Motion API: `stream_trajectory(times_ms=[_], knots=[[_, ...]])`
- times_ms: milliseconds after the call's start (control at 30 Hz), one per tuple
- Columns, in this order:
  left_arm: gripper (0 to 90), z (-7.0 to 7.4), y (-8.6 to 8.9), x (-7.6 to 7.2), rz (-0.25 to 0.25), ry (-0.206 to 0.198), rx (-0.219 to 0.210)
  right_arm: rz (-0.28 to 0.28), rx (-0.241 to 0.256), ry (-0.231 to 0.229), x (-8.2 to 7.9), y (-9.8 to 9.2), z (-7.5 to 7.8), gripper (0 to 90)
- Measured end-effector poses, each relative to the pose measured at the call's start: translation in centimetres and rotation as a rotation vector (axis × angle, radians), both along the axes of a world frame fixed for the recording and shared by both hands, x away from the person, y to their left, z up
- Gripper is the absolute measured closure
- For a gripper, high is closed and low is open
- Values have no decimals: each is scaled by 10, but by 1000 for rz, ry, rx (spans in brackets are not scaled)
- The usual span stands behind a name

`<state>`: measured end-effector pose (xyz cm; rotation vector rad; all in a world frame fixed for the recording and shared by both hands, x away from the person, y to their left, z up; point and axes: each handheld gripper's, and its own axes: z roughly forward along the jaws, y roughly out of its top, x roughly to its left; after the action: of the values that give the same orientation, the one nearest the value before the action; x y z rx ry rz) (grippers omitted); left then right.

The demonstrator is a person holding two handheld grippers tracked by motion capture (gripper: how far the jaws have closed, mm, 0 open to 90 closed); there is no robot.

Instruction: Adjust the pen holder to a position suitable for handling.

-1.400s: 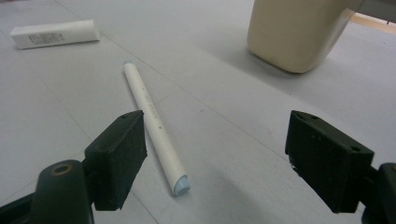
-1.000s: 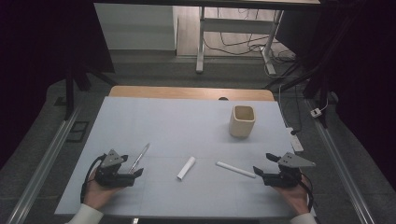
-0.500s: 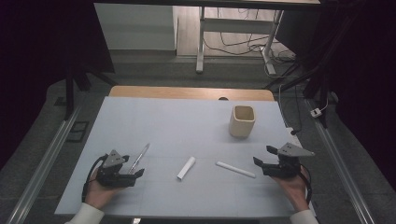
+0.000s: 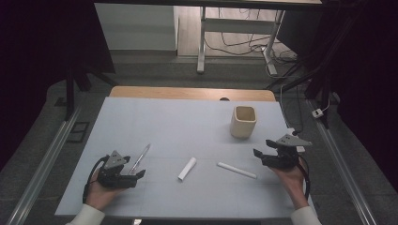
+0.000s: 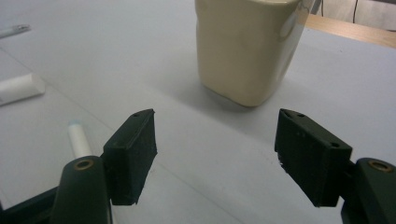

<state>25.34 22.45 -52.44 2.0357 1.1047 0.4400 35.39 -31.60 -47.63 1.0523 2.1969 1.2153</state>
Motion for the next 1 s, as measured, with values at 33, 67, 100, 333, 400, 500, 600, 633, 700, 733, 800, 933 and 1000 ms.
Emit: stream_trajectory(times_ms=[33, 67, 100, 333, 400, 500, 600, 633, 700, 733, 800, 933, 1000], knots=[[182, 0, 1, 0, 0, -2, -1, 0, 0, 0, 0, 0, 0, 296], [182, 0, 1, 0, 3, -2, -4, -17, 0, -3, 4, 0, 1, 315], [182, 0, 1, 0, 5, -2, -5, -17, 0, -3, 4, 0, 1, 315], [182, -1, 1, 1, -1, 1, -2, -78, -11, -4, 21, -1, 4, 464], [182, -1, 1, 1, -1, 1, -2, -86, -14, -9, 24, 0, 4, 492], [183, -1, 1, 1, 2, 3, -2, -107, -12, -9, 32, 1, 1, 587], [183, -1, 1, 1, 3, 1, -2, -116, -22, 1, 38, 1, -4, 658], [183, -1, 1, 1, 2, 2, -2, -118, -30, 11, 41, 0, -7, 697], [183, -2, 1, 1, 2, 3, -1, -119, -34, 12, 41, 0, -7, 716], [183, -2, 1, 1, 3, 4, 0, -121, -36, 15, 43, 0, -9, 747], [183, -2, 0, 2, 2, 4, 4, -133, -39, 27, 46, -2, -12, 828], [184, -2, 0, 2, 4, 5, 7, -143, -47, 26, 51, -3, -14, 890], [184, -2, 0, 2, 6, 5, 7, -149, -46, 41, 55, -4, -14, 893]])
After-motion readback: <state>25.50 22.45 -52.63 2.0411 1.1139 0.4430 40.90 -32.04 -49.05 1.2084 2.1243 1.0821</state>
